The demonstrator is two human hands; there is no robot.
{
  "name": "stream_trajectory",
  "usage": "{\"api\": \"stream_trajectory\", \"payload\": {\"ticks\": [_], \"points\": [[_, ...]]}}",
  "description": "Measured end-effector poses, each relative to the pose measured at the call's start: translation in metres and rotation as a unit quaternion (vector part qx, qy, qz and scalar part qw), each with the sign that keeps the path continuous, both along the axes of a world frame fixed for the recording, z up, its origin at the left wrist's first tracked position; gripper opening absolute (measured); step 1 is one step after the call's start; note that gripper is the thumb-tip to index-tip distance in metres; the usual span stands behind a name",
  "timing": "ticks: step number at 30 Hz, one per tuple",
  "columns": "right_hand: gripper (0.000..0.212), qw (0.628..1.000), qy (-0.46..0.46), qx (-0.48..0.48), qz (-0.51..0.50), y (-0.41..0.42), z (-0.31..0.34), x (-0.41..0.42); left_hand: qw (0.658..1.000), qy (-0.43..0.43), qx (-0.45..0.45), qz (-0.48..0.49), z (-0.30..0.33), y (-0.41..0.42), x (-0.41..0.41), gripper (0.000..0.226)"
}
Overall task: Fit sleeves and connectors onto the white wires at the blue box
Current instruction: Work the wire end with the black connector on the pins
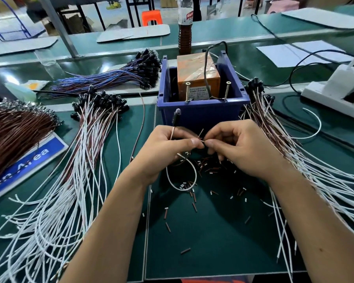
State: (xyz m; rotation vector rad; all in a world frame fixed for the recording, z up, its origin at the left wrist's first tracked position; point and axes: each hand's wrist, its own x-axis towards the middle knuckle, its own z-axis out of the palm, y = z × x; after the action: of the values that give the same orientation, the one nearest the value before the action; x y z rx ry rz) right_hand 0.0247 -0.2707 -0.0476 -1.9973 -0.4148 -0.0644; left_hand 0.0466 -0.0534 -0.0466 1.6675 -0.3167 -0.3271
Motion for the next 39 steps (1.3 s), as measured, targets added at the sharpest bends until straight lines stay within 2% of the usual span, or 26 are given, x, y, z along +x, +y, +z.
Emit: {"api": "stream_trajectory", "payload": {"ticks": [8, 13, 28, 34, 36, 38, 39], "points": [[0.008, 1.000, 0.023, 0.004, -0.019, 0.002, -0.002, 0.000, 0.994, 0.018, -0.084, 0.064, 0.000, -0.004, -0.001, 0.017], [0.007, 0.999, 0.029, 0.019, -0.018, 0.007, -0.001, -0.002, 0.993, 0.030, -0.089, 0.070, 0.002, -0.005, -0.002, 0.014], [0.014, 0.998, -0.031, -0.006, -0.052, 0.010, 0.000, -0.004, 0.989, 0.023, -0.118, 0.086, 0.006, -0.011, -0.009, 0.013], [0.018, 0.997, 0.000, -0.039, -0.070, -0.004, 0.002, -0.001, 0.984, -0.003, -0.136, 0.114, 0.009, 0.001, -0.002, 0.014], [0.013, 0.996, 0.041, -0.048, -0.062, -0.006, 0.001, -0.001, 0.985, -0.002, -0.146, 0.095, 0.009, 0.004, -0.002, 0.013], [0.013, 0.996, 0.036, -0.045, -0.072, -0.001, 0.000, -0.003, 0.987, 0.008, -0.153, 0.053, 0.009, 0.000, -0.005, 0.014], [0.012, 0.997, 0.020, -0.011, -0.074, 0.003, 0.000, -0.004, 0.985, 0.019, -0.168, 0.037, 0.009, -0.003, -0.006, 0.015]]}}
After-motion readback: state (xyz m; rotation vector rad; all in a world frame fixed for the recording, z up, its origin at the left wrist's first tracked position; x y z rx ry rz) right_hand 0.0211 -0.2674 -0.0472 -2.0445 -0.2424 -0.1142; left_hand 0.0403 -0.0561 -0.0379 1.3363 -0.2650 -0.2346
